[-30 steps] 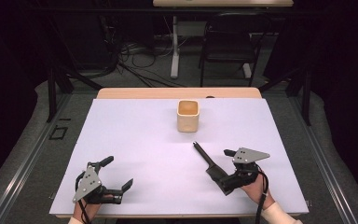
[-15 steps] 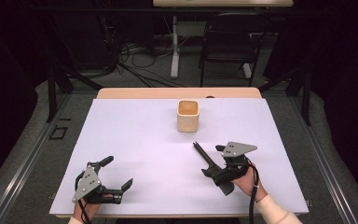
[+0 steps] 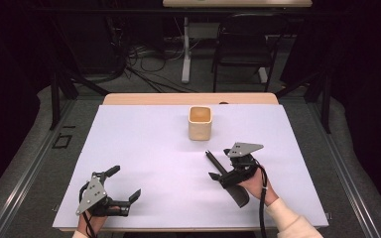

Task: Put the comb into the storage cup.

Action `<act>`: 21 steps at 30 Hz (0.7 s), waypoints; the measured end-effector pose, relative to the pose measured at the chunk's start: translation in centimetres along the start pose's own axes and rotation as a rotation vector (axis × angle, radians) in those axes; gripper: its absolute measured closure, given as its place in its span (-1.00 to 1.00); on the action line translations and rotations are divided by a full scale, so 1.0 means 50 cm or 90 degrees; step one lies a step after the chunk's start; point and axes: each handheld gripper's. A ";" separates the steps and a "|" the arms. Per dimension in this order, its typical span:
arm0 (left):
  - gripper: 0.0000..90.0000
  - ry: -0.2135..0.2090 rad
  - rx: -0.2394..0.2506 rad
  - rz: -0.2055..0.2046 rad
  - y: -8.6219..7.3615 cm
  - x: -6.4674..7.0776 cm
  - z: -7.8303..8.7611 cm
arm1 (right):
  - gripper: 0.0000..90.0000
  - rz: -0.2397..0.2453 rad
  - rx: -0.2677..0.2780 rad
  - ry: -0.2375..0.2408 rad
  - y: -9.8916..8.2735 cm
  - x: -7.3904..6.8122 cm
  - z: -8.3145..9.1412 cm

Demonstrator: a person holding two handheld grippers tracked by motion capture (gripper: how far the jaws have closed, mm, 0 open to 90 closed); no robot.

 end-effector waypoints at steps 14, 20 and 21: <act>-1.00 -0.004 -0.001 -0.001 0.000 0.000 0.000 | -0.67 0.000 -0.021 -0.002 0.021 0.015 -0.028; -1.00 -0.004 0.001 -0.001 0.001 0.000 0.001 | 0.03 0.004 -0.033 -0.012 0.032 0.024 -0.042; -1.00 -0.004 0.000 -0.002 0.001 -0.001 0.001 | 0.41 0.008 -0.040 -0.023 0.036 0.027 -0.049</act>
Point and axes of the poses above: each handheld gripper's, and its own axes: z roughly backward along the jaws, y roughly out of its top, x roughly to its right, and after that the axes turned 7 degrees about -z, right-handed
